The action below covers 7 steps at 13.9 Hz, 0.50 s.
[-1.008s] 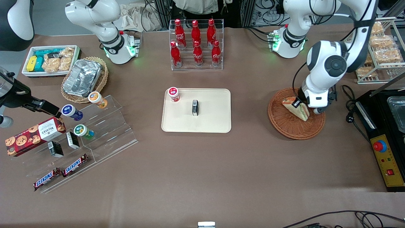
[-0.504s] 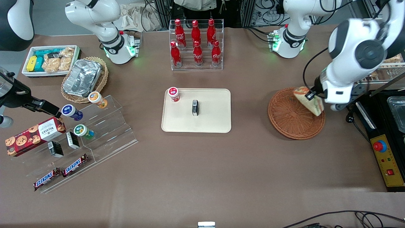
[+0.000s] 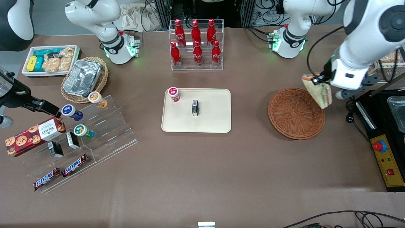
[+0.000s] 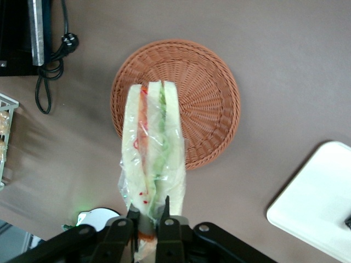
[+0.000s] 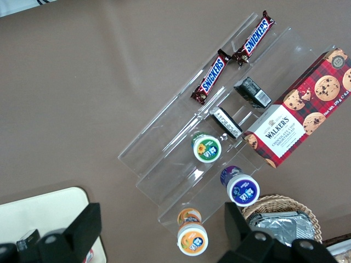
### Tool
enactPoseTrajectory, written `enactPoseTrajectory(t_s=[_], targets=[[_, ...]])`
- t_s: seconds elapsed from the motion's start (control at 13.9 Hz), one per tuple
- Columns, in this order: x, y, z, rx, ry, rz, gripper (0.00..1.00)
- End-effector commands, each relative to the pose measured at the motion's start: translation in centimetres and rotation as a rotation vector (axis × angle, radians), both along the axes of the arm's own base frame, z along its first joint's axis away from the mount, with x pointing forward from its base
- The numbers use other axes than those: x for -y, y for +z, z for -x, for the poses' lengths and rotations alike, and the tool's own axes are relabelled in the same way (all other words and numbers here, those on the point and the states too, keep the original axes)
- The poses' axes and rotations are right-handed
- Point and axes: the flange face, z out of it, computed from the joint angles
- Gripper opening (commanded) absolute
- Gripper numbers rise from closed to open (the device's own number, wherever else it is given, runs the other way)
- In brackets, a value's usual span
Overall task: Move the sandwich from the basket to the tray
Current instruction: 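Carry the sandwich over to the cream tray with the left gripper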
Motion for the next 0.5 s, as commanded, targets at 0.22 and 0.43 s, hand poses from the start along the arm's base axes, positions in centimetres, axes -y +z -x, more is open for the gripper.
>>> enactPoseTrajectory(t_s=[0.22, 0.43], targets=[[7.7, -0.1, 2.9, -0.064, -0.128, 0.053, 0.0], [12.8, -1.2, 4.0, -0.066, -0.199, 0.096, 0.0]])
